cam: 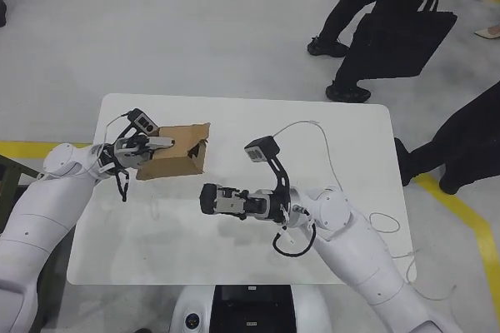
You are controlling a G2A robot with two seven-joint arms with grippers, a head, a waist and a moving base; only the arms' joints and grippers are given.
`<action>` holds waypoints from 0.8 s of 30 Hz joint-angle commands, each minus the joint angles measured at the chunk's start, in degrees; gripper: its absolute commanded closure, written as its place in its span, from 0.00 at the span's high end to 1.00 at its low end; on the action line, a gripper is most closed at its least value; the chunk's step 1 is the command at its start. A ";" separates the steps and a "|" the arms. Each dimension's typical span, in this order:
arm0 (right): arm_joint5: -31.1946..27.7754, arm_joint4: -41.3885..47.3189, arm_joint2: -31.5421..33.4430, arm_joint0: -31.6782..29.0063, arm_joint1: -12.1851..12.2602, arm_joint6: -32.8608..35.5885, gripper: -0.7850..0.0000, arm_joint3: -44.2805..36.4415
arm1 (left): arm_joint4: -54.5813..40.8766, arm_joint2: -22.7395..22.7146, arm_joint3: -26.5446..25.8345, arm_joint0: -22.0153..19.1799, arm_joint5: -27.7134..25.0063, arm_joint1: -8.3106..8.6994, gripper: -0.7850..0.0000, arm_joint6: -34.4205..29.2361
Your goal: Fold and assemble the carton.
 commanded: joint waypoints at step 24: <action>-1.79 -1.29 2.57 1.84 -0.88 -10.49 1.00 3.71 | 4.00 -4.12 -2.92 3.25 4.11 -1.22 0.00 -4.25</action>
